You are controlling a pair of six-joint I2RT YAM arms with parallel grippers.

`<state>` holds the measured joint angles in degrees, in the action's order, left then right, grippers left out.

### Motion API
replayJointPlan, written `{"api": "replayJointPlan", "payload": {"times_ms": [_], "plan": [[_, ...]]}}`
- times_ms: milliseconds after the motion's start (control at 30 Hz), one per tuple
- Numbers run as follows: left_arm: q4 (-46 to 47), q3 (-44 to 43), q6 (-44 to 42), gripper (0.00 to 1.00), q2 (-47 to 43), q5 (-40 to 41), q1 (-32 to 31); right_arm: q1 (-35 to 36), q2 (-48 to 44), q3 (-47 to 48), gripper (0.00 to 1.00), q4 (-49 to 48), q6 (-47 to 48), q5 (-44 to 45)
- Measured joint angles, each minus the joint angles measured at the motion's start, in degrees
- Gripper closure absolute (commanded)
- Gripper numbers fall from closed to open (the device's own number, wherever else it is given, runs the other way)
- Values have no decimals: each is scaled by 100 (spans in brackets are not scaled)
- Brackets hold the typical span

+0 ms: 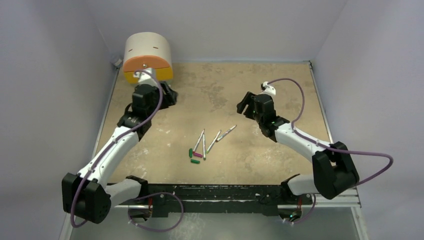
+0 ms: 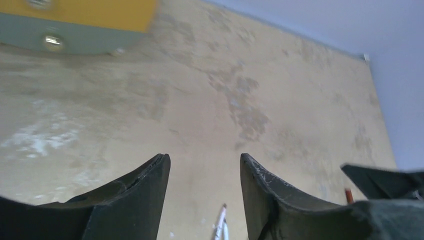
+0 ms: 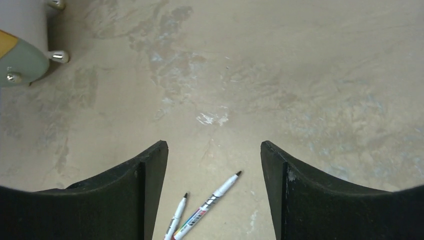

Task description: Insert the pens into the pen caps

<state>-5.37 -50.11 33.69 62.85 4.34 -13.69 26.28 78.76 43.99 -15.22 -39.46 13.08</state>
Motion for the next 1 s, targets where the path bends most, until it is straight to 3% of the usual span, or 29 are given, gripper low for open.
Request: {"api": "replayJointPlan", "payload": {"times_ms": [233, 367, 533, 767, 1000], "plan": [[-66, -721, -944, 42, 1233, -295, -1410, -472, -863, -107, 37, 297, -245, 203], [-205, -1287, -1292, 56, 2229, -238, -2052, -1283, -1217, -79, 38, 306, -170, 33], [-560, -2177, -1482, 65, 3462, -81, -2647, -1600, -1147, -7, 42, 684, 42, -166], [-1493, -3729, -1753, 43, 4721, 518, -3206, -1923, -1325, -11, 43, 922, 254, -597], [-1690, -3832, -2203, 39, 5042, 636, -3547, -2452, -1528, -26, 45, 927, 411, -835]]}}
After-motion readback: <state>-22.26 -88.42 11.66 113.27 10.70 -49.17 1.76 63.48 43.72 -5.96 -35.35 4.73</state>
